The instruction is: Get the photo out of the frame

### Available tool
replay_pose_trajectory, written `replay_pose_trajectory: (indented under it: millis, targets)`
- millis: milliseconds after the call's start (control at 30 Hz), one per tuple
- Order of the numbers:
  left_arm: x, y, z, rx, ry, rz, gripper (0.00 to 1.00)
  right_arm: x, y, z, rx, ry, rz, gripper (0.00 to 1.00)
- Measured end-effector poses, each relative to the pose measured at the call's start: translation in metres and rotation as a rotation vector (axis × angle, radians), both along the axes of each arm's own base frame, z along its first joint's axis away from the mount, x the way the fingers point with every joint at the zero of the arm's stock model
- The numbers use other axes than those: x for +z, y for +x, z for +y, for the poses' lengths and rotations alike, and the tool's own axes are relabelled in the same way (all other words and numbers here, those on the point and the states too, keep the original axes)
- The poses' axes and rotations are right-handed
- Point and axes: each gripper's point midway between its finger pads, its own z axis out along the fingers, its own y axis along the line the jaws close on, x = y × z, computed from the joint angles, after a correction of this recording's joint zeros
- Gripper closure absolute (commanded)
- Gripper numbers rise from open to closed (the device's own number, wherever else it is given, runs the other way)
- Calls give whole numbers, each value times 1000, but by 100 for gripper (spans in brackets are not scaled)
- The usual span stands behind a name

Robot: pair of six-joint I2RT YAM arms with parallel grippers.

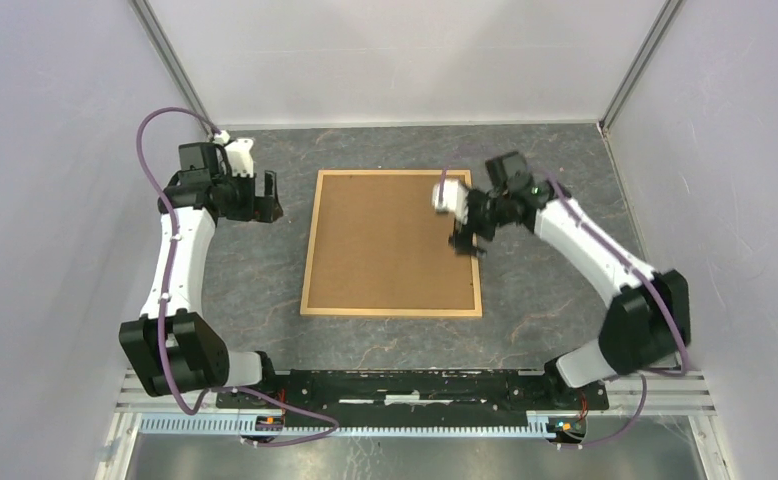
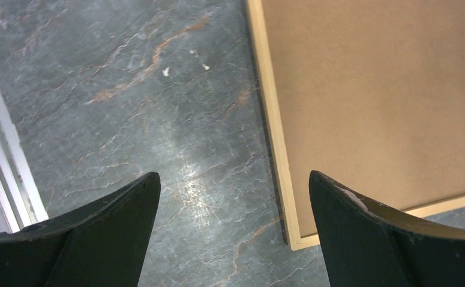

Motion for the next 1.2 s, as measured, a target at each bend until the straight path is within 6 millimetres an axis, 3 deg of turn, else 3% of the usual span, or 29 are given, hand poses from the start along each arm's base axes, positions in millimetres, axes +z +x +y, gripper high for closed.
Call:
replay_pose_trajectory:
  millis: [67,133,333,433,833,1067,1200]
  targets:
    - [0,0,-9,-39,9,-3,0,10,45,-18,-157,30,41,2]
    - [0,1,-18,-76,19,-10,0,9,79,-43,-301,45,85,2]
    - [4,8,-27,-118,38,-44,0,-19,127,-132,-651,10,187,4]
    - [5,10,-27,-118,39,-48,0,-28,142,-159,-741,-45,177,10]
    - [6,15,-24,-110,54,-57,0,-96,154,-188,-798,-224,225,43]
    - [5,15,-24,-109,60,-56,0,-120,161,-196,-813,-271,227,52]
    - [6,16,-24,-109,60,-58,0,-124,164,-198,-817,-277,215,61]
